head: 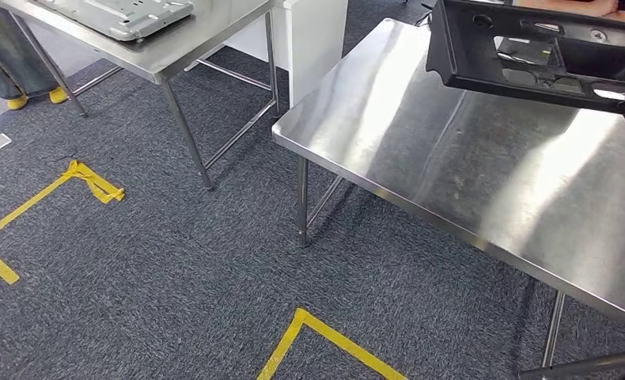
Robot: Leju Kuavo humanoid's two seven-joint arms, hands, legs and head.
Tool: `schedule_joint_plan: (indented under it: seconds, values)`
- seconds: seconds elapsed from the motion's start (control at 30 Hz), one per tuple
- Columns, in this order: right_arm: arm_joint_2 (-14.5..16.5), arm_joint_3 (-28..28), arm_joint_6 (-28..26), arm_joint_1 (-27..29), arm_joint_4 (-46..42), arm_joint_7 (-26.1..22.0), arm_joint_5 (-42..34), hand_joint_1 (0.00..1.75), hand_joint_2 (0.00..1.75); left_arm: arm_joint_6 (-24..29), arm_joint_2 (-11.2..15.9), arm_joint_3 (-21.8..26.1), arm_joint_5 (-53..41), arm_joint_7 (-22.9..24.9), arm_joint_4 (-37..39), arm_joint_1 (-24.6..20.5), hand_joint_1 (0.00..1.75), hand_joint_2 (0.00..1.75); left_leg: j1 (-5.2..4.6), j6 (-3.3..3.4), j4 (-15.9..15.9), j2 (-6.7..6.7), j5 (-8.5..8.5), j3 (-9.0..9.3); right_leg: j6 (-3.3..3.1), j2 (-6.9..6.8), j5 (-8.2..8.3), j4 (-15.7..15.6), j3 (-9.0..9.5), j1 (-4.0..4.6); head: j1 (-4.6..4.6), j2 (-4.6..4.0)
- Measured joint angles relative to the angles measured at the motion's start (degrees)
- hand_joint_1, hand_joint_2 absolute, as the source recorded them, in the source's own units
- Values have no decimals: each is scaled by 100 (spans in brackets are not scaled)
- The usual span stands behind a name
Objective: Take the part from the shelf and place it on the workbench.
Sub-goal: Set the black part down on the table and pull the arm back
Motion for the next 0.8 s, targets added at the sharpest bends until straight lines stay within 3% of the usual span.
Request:
schedule_joint_plan:
  seconds: [0.07, 0.13, 0.17, 0.23, 0.3, 0.37, 0.43, 0.47, 0.5, 0.53, 0.6, 0.67, 0.73, 0.77, 0.8]
  values:
    - [-17, -29, 2, 18, -2, 25, -2, 175, 175, -8, -3, 0, 0, 1, -1, -4, 0, 175, -22, -12, 10, 103, -24, 20, 53, -202, 284, -813, 436, 26, 7, 0]
    - [-50, -70, 5, 15, -13, 45, -10, 175, 175, -11, -7, 0, 0, 1, -2, -4, 0, 175, -62, -54, 34, 196, -69, 42, 13, -395, 476, -1430, 789, 82, 10, 0]
    - [-68, -92, 8, 24, -19, 58, -16, 175, 175, -11, -6, 0, 1, 2, -2, -5, 0, 175, -81, -75, 43, 244, -89, 53, -32, -414, 506, -1520, 840, 106, 10, 0]
    - [-116, -136, 16, 65, -27, 89, -39, 175, 175, -12, -1, -1, 2, 4, -2, -11, 0, 175, -91, -112, 54, 327, -119, 65, -108, -281, 540, -1524, 836, 84, 3, 0]
    - [-175, -190, 35, 106, -35, 117, -87, 175, 175, -16, 4, -2, 2, 4, -3, -20, 0, 175, -62, -181, 223, 171, -253, -9, -169, -173, 561, -1537, 835, 20, -2, 0]
    - [-220, -249, 58, 143, -45, 143, -149, 175, 175, -28, 8, -2, 2, 3, -3, -18, 0, 175, -7, -258, 807, -97, -587, -271, -229, -68, 571, -1542, 833, -12, -11, 0]
    - [-249, -306, 76, 208, -48, 158, -201, 175, 175, -44, 10, -2, 2, 3, -3, -7, 0, 175, 48, -303, 1533, -181, -887, -609, -254, 52, 575, -1540, 828, -12, -14, 0]
    - [-266, -336, 85, 251, -48, 161, -222, 175, 175, -50, 11, -2, 2, 3, -3, -6, 0, 175, 76, -318, 1696, -187, -903, -691, -254, 118, 574, -1538, 830, -13, -14, 0]
    - [-281, -366, 92, 300, -48, 168, -240, 175, 175, -55, 11, -2, 2, 3, -4, -7, 0, 175, 104, -328, 1638, -192, -810, -668, -252, 186, 575, -1537, 833, -17, -14, 0]
    - [-299, -397, 97, 350, -50, 177, -262, 175, 175, -57, 11, -2, 2, 3, -4, -9, 0, 175, 135, -334, 1356, -224, -628, -533, -248, 253, 576, -1536, 837, -25, -14, 0]
    - [-330, -465, 101, 445, -61, 210, -306, 175, 175, -57, 13, -2, -1, 3, -4, -11, 0, 175, 199, -343, 571, -467, -289, -147, -217, 384, 583, -1531, 829, -36, -12, 0]
    - [-350, -533, 102, 533, -85, 236, -334, 175, 175, -56, 15, -2, -6, 4, -4, -13, 0, 175, 199, -328, 151, -651, -196, 56, -134, 510, 608, -1543, 790, -41, -9, 0]
    - [-381, -582, 104, 640, -104, 246, -341, 175, 175, -54, 20, -3, -10, 5, -3, -18, 0, 175, 134, -252, 100, -564, -194, 88, -18, 640, 655, -1594, 757, -65, -11, 0]
    - [-398, -604, 105, 702, -107, 252, -342, 175, 175, -54, 23, -3, -12, 5, -2, -24, 0, 175, 116, -194, 61, -494, -165, 114, 17, 618, 660, -1590, 732, -81, -11, 0]
    - [-409, -625, 105, 752, -108, 265, -342, 175, 175, -52, 26, -3, -16, 5, -2, -31, 0, 175, 100, -129, 15, -418, -127, 141, 26, 505, 617, -1508, 670, -85, 1, 0]
